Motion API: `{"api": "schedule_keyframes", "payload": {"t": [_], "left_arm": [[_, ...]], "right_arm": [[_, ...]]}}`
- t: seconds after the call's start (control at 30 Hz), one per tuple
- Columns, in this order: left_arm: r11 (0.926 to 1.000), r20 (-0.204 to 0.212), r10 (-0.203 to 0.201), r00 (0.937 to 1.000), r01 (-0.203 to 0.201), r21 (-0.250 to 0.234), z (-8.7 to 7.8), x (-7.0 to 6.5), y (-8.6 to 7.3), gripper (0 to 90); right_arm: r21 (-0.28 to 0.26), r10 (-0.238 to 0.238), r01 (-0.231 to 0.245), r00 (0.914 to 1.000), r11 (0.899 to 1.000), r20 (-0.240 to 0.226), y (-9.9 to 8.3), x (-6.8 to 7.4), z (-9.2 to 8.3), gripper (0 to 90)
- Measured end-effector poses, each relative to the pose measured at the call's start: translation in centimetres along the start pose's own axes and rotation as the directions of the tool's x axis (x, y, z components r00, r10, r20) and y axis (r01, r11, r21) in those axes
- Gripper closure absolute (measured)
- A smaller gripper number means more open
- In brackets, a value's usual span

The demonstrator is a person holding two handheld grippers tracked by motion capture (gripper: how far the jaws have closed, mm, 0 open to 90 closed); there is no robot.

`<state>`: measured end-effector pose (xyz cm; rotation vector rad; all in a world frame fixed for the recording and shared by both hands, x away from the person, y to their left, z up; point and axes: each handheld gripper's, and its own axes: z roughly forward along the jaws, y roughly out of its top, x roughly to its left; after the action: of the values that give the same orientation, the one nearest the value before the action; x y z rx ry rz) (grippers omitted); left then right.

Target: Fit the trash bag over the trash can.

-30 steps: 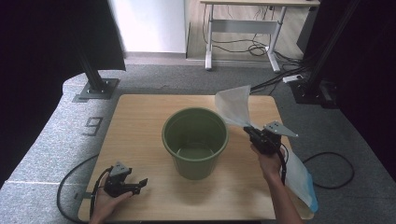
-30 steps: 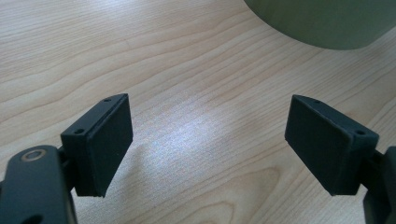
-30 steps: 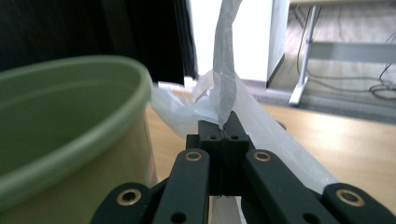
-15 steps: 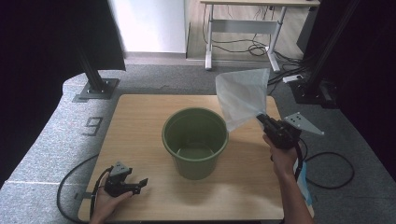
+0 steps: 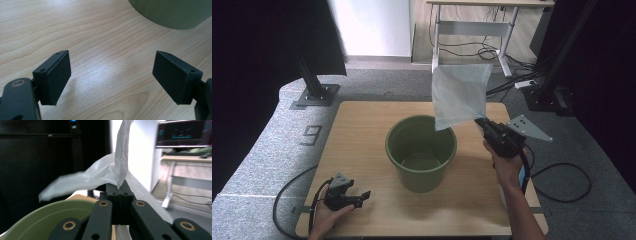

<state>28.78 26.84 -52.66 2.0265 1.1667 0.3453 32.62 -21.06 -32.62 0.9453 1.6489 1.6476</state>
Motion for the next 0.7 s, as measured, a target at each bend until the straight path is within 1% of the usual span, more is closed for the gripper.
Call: {"api": "schedule_keyframes", "payload": {"t": [0.13, 0.27, 0.33, 0.43, 0.5, 0.57, 0.63, 0.7], "left_arm": [[1.0, 0.0, 0.001, 1.0, -0.001, 0.001, 0.0, 0.0, 0.0, 15.1], [1.0, -0.004, 0.0, 1.0, 0.0, 0.002, 0.0, 0.0, 0.0, 15.1], [1.0, -0.005, -0.003, 1.0, 0.003, 0.001, 0.0, 0.0, 0.0, 15.1], [1.0, -0.005, -0.006, 1.0, 0.006, 0.002, 0.1, 0.0, 0.0, 15.1], [1.0, -0.005, -0.004, 1.0, 0.004, 0.005, 0.2, 0.0, 0.0, 15.1], [1.0, -0.003, -0.003, 1.0, 0.003, 0.005, 0.2, 0.0, 0.0, 15.1], [1.0, -0.003, -0.003, 1.0, 0.003, 0.002, 0.2, -0.1, 0.0, 15.1], [1.0, -0.003, -0.002, 1.0, 0.002, 0.001, 0.2, -0.2, 0.1, 15.1]], "right_arm": [[0.052, -0.014, 0.017, 0.9979, 0.999, -0.063, -1.5, 1.9, 0.7, 88.5], [0.12, -0.027, 0.04, 0.9933, 0.992, -0.113, -3.7, 3.2, 2.0, 88.4], [0.146, -0.016, 0.035, 0.9918, 0.989, -0.127, -4.9, 3.5, 2.4, 88.4], [0.167, 0.0, 0.025, 0.989, 0.986, -0.148, -6.2, 3.7, 2.4, 88.4], [0.176, 0.013, 0.015, 0.987, 0.984, -0.16, -6.8, 3.7, 2.4, 88.2], [0.184, 0.025, 0.01, 0.9828, 0.983, -0.183, -7.1, 3.8, 2.2, 87.1], [0.196, 0.029, 0.013, 0.9775, 0.98, -0.209, -7.2, 4.0, 2.2, 82.7], [0.197, 0.025, 0.019, 0.9747, 0.98, -0.222, -7.5, 4.2, 2.1, 76.9]]}}
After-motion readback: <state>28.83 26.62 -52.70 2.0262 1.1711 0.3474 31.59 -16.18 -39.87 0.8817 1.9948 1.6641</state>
